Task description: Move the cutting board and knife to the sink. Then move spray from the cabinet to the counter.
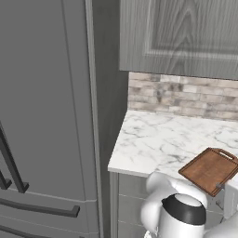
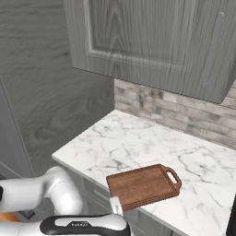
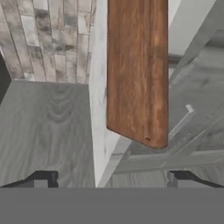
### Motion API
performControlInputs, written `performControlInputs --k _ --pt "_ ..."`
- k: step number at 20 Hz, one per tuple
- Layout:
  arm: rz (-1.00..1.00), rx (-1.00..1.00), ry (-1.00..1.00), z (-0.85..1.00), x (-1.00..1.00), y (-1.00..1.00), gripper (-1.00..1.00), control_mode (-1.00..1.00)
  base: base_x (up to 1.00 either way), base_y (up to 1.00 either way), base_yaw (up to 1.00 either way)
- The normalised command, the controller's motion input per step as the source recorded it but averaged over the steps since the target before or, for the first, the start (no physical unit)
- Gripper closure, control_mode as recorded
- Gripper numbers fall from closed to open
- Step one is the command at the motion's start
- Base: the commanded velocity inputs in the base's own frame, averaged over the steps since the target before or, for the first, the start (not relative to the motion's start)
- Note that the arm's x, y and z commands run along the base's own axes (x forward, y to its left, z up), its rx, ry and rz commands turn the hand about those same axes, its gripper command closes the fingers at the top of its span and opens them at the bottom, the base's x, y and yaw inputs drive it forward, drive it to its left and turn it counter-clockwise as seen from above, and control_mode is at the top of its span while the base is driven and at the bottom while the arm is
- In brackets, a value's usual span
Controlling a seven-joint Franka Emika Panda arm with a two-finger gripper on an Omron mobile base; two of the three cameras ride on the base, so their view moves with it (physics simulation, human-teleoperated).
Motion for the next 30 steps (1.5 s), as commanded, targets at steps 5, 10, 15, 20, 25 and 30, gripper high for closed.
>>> performControlInputs --k 5,10,15,20,25,30 --pt "0.0 0.04 0.0 -0.22 0.01 -0.08 -1.0 -1.0 0.0 0.0 0.0" --pt "0.0 0.03 0.0 -0.17 0.06 -0.03 -1.0 -1.0 0.0 0.0 0.0" --pt "0.0 0.0 0.0 -0.03 0.21 0.0 -1.0 -1.0 0.0 0.0 0.0" --pt "0.0 0.0 0.0 0.0 0.22 0.0 -1.0 -1.0 0.0 0.0 0.0" --pt "0.0 0.01 0.0 -0.06 0.02 -0.02 -1.0 -1.0 0.0 0.0 0.0" --pt "0.0 0.0 0.0 -0.15 0.18 -0.03 -1.0 -1.0 0.0 0.0 0.0"
